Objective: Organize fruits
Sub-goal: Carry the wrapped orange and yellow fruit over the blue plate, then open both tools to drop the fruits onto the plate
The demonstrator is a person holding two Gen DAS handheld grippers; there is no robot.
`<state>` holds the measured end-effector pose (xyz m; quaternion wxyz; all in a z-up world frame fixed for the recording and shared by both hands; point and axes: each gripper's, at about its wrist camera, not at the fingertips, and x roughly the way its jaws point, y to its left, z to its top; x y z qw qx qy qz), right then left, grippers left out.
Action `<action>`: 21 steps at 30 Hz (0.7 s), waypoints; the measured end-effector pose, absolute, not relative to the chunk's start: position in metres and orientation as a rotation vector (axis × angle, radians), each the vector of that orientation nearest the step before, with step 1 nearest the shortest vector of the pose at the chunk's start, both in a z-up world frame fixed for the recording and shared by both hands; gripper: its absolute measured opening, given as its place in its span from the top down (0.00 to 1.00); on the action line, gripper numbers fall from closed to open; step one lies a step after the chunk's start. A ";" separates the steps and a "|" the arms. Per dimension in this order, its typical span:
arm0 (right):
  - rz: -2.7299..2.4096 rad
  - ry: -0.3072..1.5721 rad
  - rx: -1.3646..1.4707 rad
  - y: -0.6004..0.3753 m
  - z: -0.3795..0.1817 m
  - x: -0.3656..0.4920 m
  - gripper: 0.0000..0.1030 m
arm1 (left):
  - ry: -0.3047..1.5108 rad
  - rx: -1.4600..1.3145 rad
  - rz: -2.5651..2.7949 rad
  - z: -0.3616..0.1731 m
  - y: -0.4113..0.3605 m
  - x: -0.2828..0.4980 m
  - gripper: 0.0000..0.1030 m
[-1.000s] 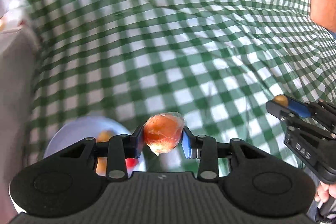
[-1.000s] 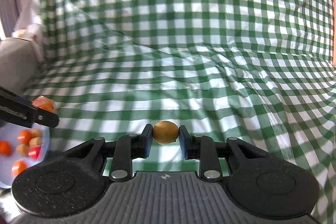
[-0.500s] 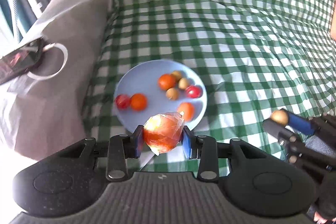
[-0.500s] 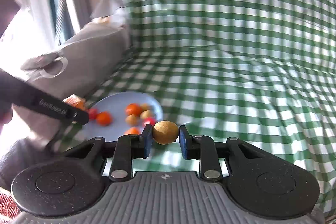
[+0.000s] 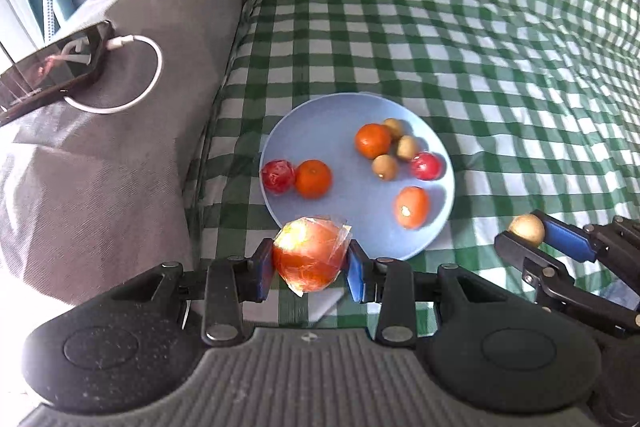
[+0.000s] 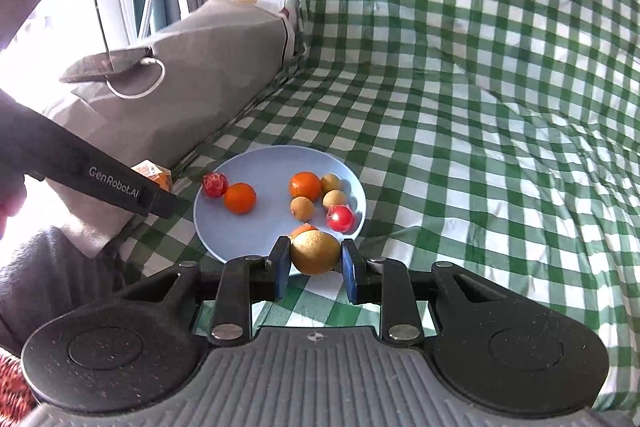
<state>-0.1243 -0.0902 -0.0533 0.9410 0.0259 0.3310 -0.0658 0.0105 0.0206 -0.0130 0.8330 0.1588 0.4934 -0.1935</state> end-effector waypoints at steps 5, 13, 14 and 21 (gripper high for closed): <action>-0.108 0.726 0.024 -0.094 -0.076 -0.078 0.73 | 1.067 0.365 -0.403 -0.036 0.003 0.036 0.60; -0.100 0.789 -0.029 -0.099 -0.102 -0.027 0.73 | 1.081 0.380 -0.378 -0.065 -0.011 0.069 0.53; -0.097 0.796 -0.033 -0.101 -0.104 -0.022 0.73 | 1.069 0.377 -0.379 -0.064 -0.010 0.070 0.47; -0.147 0.820 0.009 -0.107 -0.097 -0.022 0.14 | 0.975 0.354 -0.385 -0.033 0.008 0.053 0.00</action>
